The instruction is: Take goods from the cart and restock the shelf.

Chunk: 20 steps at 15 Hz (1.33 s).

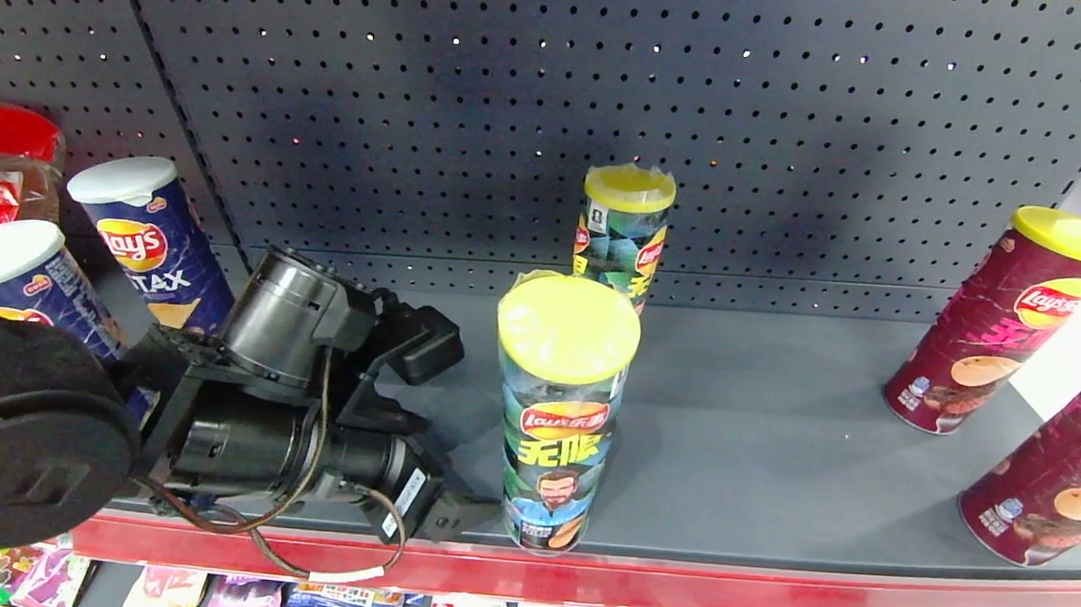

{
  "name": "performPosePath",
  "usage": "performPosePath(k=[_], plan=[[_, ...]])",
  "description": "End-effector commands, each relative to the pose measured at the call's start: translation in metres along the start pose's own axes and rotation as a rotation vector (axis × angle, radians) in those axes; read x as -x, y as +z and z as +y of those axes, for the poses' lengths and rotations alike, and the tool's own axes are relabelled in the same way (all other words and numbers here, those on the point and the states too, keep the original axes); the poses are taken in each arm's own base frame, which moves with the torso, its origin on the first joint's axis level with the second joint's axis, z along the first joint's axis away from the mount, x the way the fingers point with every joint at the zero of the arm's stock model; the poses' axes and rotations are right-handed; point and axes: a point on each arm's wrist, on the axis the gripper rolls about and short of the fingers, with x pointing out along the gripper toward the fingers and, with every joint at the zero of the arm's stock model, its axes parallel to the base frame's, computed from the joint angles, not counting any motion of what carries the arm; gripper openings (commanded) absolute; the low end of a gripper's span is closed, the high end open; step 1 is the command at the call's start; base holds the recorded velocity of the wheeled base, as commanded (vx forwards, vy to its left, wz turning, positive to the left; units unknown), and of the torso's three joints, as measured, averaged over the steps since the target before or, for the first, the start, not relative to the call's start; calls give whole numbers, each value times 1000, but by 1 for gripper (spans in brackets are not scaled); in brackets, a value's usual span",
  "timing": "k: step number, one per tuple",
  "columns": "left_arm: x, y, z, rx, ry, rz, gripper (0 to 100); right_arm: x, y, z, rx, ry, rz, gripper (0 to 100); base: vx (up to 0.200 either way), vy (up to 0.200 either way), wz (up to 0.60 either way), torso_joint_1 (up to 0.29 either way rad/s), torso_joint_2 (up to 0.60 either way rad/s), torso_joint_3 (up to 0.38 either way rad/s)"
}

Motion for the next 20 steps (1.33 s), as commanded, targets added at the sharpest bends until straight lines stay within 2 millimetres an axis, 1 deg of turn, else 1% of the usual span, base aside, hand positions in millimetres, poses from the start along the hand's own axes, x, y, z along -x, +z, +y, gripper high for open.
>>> performPosePath(k=[1,8,14,20], plan=[[-3,2,0,-4,-4,0,100,-2,1,0,0,1,6,100,0,0,0,0,0,0],[-14,13,-1,-9,-11,-5,100,-3,1,0,-3,2,10,100,0,0,0,0,0,0],[-21,15,-3,-17,-21,0,100,-4,1,-1,-26,1,15,100,0,0,0,0,0,0],[-22,16,-4,-18,-28,-1,100,-6,1,-1,-28,1,24,100,0,0,0,0,0,0]])
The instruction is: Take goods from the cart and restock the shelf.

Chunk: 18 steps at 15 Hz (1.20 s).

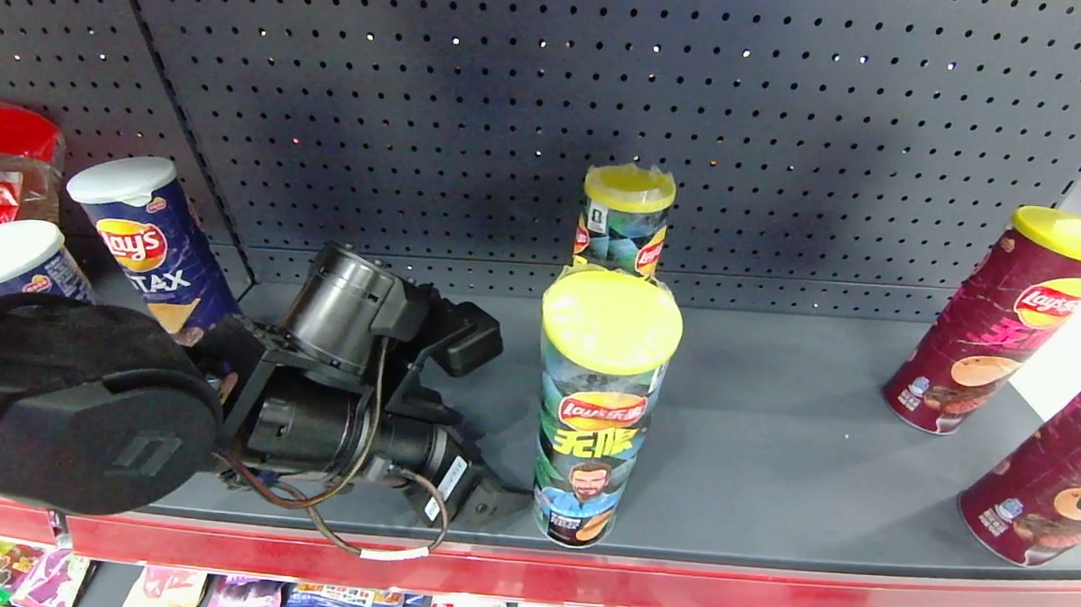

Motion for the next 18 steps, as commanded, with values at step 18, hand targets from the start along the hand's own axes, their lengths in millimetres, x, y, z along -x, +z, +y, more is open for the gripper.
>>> performPosePath(k=[18], plan=[[117,-50,-3,48,132,-193,100,13,-25,-1,-6,-105,4,100,0,0,0,0,0,0]])
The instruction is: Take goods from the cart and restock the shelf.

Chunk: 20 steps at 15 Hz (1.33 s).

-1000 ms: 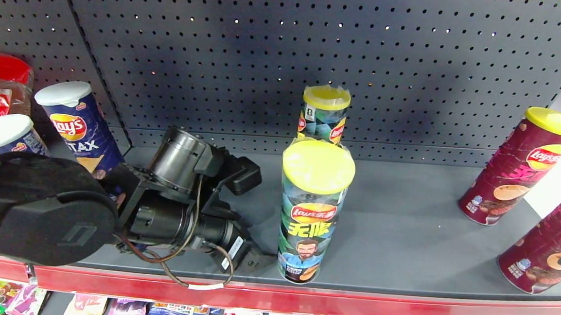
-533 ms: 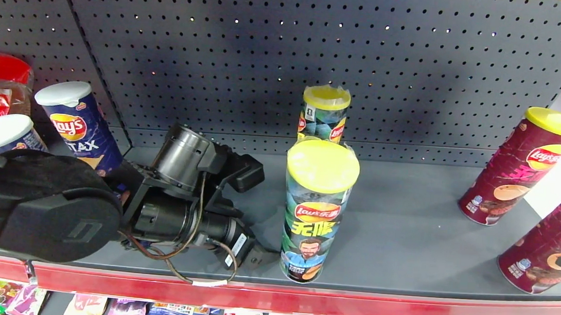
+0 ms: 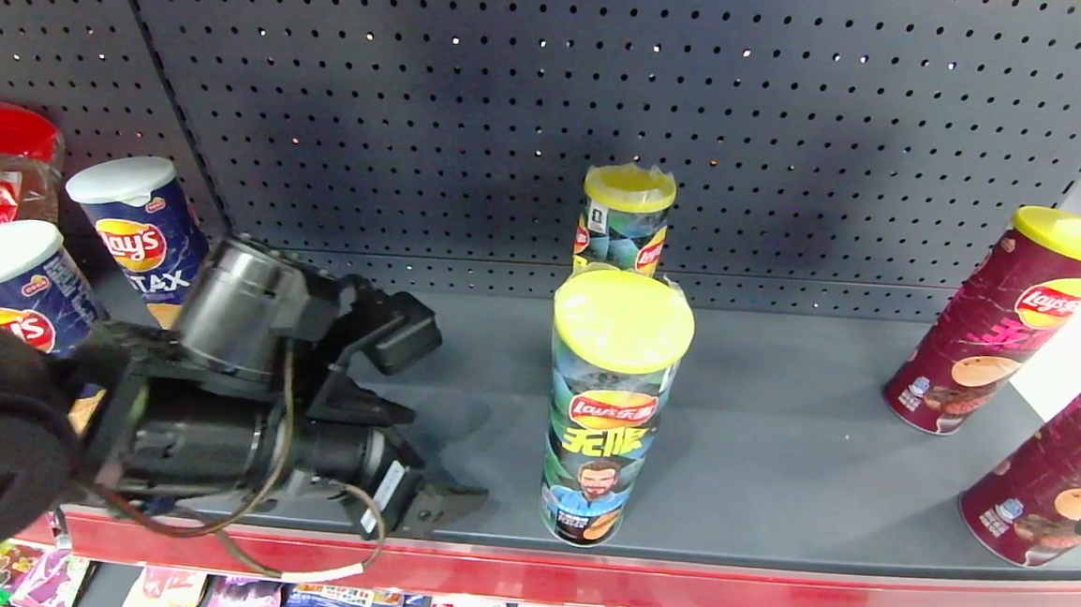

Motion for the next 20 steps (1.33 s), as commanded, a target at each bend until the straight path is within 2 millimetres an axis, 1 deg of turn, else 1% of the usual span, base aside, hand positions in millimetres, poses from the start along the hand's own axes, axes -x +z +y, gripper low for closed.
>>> performPosePath(k=[1,3,4,5,6,7,8,9,10,11,12,13,14,15,16,18,19,20], plan=[[104,-44,-8,7,121,-221,100,16,-14,1,7,-70,-51,100,0,0,0,0,0,0],[160,-96,-23,26,276,-309,100,37,-23,3,-7,-226,-37,100,0,0,0,0,0,0],[181,-121,-29,85,358,-328,100,48,-25,6,-20,-308,-20,100,0,0,0,0,0,0],[194,-136,-33,148,417,-345,100,55,-25,7,-26,-367,-5,100,0,0,0,0,0,0],[204,-155,-38,236,504,-354,100,64,-28,10,-34,-454,10,100,0,0,0,0,0,0],[211,-181,-51,360,628,-362,100,72,-36,16,-52,-608,46,100,0,0,0,0,0,0],[211,-192,-58,393,676,-345,100,74,-40,18,-62,-650,60,100,0,0,0,0,0,0],[205,-217,-70,445,742,-319,100,75,-53,23,-79,-711,76,100,0,0,0,0,0,0],[196,-232,-73,439,730,-349,100,75,-65,24,-77,-715,71,100,0,0,0,0,0,0],[185,-241,-71,443,731,-373,100,74,-81,26,-69,-666,52,100,0,0,0,0,0,0],[181,-237,-66,435,727,-430,100,72,-94,25,-64,-619,47,100,0,0,0,0,0,0],[173,-234,-61,396,690,-509,100,68,-97,23,-66,-615,30,100,0,0,0,0,0,0],[161,-236,-55,365,656,-558,100,66,-96,23,-54,-593,2,100,0,0,0,0,0,0],[147,-241,-49,345,661,-615,100,63,-98,22,-51,-546,-6,100,0,0,0,0,0,0],[143,-241,-46,313,662,-690,100,62,-98,22,-46,-533,-28,100,0,0,0,0,0,0],[140,-245,-46,309,679,-629,100,57,-99,20,-34,-500,-88,100,0,0,0,0,0,0],[140,-245,-46,309,679,-629,100,57,-99,20,-34,-500,-88,100,0,0,0,0,0,0],[140,-246,-46,299,705,-615,100,52,-101,17,-4,-523,-145,100,0,0,0,0,0,0]])
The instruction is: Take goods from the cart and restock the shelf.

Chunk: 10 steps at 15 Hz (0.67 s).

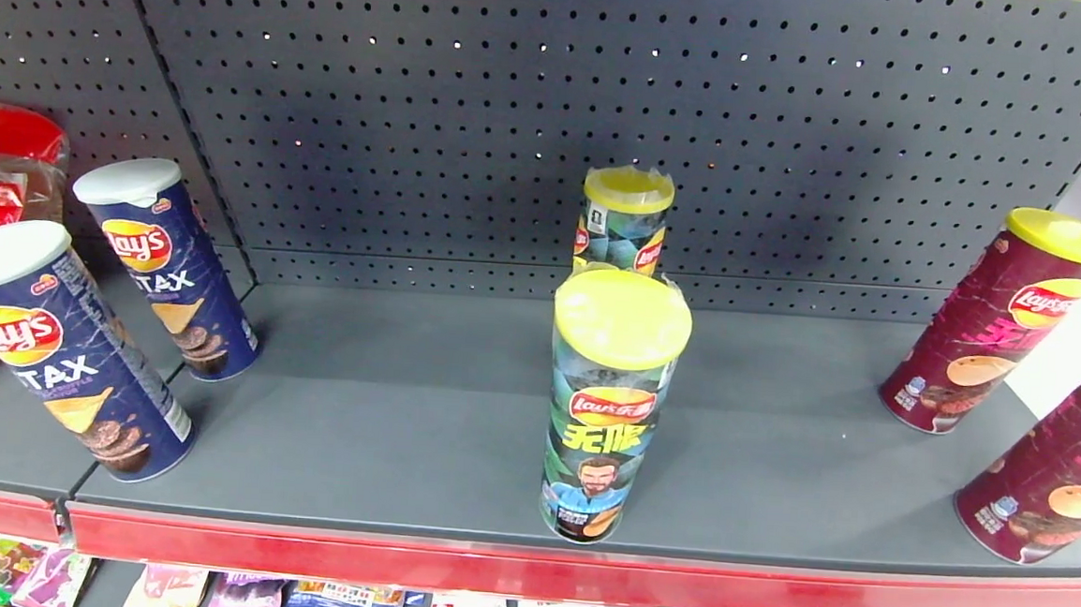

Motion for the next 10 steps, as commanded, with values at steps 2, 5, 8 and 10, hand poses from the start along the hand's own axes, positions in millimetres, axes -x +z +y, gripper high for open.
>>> performPosePath(k=[2,5,8,10], plan=[[-1,-4,0,0,5,18,100,-7,-13,0,33,-8,-14,100,0,0,0,0,0,0],[-1,-4,0,-6,3,19,100,-7,-14,0,14,9,-10,100,0,0,0,0,0,0],[-1,-4,0,-9,8,19,100,-7,-14,0,-7,0,-9,100,0,0,0,0,0,0],[-1,-4,-2,-2,113,13,100,-7,-14,0,-7,0,-9,100,0,0,0,0,0,0]])
